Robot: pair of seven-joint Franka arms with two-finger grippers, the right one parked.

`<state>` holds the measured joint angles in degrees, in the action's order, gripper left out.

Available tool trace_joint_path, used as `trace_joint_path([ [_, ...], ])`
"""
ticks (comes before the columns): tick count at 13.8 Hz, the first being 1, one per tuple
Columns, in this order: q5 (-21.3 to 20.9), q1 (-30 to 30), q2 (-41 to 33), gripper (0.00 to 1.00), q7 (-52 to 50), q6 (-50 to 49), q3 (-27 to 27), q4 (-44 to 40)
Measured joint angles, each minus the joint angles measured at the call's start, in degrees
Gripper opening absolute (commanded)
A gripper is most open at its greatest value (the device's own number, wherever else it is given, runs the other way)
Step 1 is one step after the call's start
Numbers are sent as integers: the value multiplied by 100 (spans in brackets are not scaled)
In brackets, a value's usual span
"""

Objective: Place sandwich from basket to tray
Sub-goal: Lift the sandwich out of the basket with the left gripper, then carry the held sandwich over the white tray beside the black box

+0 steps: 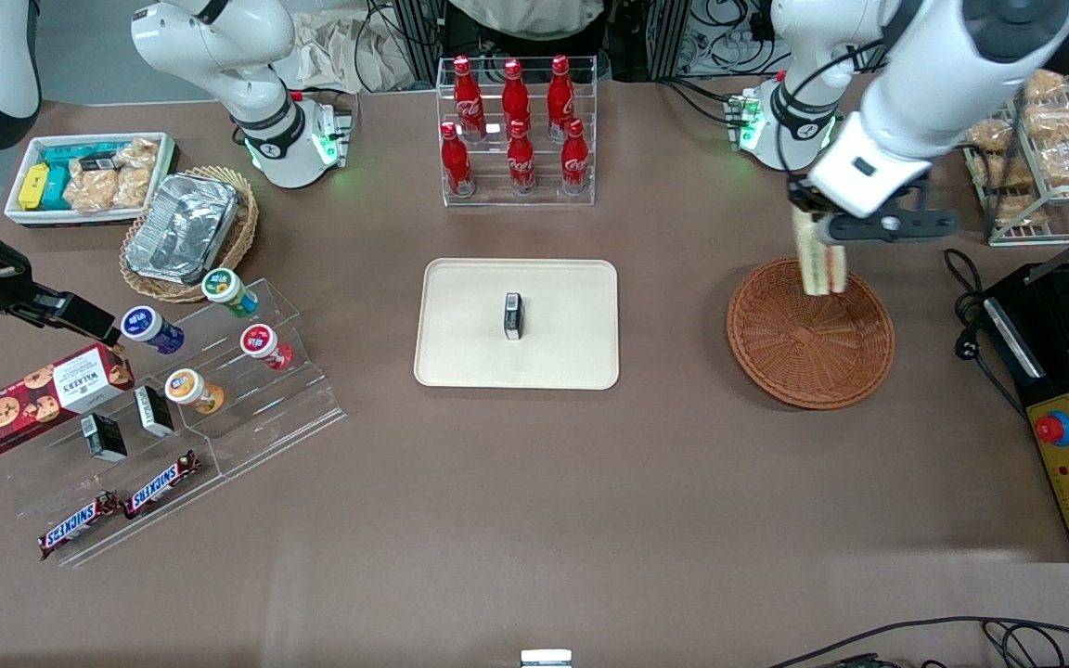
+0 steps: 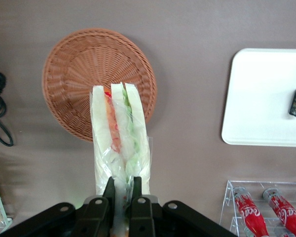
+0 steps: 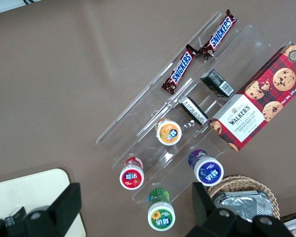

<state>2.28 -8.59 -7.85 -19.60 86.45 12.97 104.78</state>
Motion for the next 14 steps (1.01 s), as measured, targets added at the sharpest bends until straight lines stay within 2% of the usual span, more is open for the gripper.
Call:
trace_joint_path([
  [4,177,-514,192,0,-300,694,29,226],
  [9,204,-1366,903,0,-860,1795,48,279],
  [14,203,-1721,1692,0,-1031,2881,42,323],
])
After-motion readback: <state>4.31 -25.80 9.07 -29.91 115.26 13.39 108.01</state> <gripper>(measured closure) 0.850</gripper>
